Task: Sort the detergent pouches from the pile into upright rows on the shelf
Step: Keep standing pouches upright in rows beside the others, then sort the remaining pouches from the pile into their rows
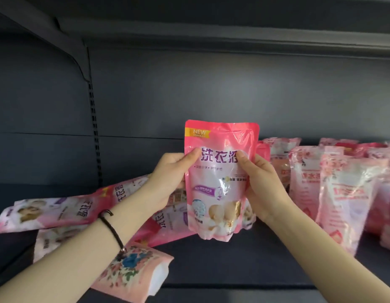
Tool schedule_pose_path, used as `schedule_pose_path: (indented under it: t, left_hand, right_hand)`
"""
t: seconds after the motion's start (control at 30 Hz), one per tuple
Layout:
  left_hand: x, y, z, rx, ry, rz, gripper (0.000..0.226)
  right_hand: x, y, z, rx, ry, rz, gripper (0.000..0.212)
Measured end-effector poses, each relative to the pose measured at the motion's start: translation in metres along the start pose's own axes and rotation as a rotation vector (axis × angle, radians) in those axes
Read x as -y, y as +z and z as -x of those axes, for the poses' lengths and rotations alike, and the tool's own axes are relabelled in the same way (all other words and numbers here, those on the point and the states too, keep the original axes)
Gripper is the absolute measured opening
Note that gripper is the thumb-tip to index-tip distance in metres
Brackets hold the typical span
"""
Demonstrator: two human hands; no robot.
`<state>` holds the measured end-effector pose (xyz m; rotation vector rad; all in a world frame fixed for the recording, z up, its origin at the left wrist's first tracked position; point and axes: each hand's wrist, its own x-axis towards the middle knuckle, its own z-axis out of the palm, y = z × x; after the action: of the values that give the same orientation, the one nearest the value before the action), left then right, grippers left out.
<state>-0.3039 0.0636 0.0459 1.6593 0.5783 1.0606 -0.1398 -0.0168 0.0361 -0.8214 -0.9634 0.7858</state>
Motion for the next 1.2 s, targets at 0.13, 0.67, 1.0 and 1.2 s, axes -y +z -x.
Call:
schedule_pose_path:
  t: [0.13, 0.67, 1.0, 1.2]
  left_hand:
    - [0.011, 0.037, 0.006, 0.003, -0.011, -0.029, 0.038]
    - [0.022, 0.079, 0.02, 0.116, -0.03, -0.322, 0.055]
    - [-0.003, -0.01, 0.043, 0.124, 0.198, -1.256, 0.027]
    - [-0.008, -0.075, 0.038, 0.156, 0.339, -1.683, 0.038]
  right_hand:
    - [0.005, -0.039, 0.014, 0.024, 0.024, -0.009, 0.022]
    - [0.021, -0.1, 0.025, -0.011, -0.186, 0.261, 0.035]
    - [0.081, -0.064, 0.016, 0.108, -0.667, 1.276, 0.019]
    - [0.084, 0.017, 0.02, 0.326, -0.855, 1.573, 0.028]
